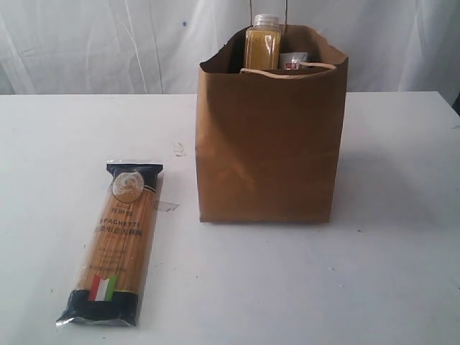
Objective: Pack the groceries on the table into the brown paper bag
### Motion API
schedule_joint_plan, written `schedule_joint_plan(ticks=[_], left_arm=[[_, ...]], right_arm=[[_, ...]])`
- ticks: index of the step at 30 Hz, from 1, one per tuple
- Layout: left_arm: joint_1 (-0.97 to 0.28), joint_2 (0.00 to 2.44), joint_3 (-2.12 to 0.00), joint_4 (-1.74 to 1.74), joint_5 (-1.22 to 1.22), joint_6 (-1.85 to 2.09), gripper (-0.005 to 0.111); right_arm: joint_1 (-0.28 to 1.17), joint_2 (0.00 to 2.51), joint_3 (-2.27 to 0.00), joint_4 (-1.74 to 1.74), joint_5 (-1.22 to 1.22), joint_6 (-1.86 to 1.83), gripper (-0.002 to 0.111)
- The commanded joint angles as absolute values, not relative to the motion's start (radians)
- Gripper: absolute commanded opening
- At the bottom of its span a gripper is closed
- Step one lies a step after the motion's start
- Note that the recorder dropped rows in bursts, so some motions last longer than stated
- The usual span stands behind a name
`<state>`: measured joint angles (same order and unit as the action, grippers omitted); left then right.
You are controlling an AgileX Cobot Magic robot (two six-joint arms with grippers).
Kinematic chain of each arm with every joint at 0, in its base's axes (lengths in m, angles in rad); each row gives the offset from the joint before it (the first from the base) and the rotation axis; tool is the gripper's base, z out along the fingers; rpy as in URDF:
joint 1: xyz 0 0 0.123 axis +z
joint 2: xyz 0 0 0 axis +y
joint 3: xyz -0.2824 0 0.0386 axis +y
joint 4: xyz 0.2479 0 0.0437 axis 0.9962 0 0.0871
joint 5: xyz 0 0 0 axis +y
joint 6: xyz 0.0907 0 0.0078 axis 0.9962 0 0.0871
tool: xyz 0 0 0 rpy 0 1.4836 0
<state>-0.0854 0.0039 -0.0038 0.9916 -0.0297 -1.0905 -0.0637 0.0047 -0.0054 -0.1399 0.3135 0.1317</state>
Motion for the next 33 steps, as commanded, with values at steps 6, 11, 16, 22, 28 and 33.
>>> schedule_joint_plan(ticks=[6,11,16,22,28,33], left_arm=[[-0.093,0.0,0.0,1.002,-0.031,-1.091,0.001],[-0.093,0.0,0.0,1.002,-0.032,-1.091,0.001],[-0.093,0.0,0.0,1.002,-0.032,-1.091,0.001],[-0.093,0.0,0.0,0.982,-0.099,-1.154,0.001],[-0.091,0.0,0.0,0.835,-0.726,-1.262,0.001],[-0.091,0.0,-0.011,0.035,-0.513,-0.521,0.001]], right_arm=[[-0.07,0.0,0.0,-0.15,0.352,0.135,0.0],[-0.07,0.0,0.0,-0.15,0.352,0.135,0.0],[-0.07,0.0,0.0,-0.15,0.352,0.135,0.0],[-0.07,0.0,0.0,-0.15,0.352,0.135,0.0],[-0.07,0.0,0.0,-0.15,0.352,0.135,0.0],[-0.068,0.0,0.0,-0.15,0.352,0.135,0.0]])
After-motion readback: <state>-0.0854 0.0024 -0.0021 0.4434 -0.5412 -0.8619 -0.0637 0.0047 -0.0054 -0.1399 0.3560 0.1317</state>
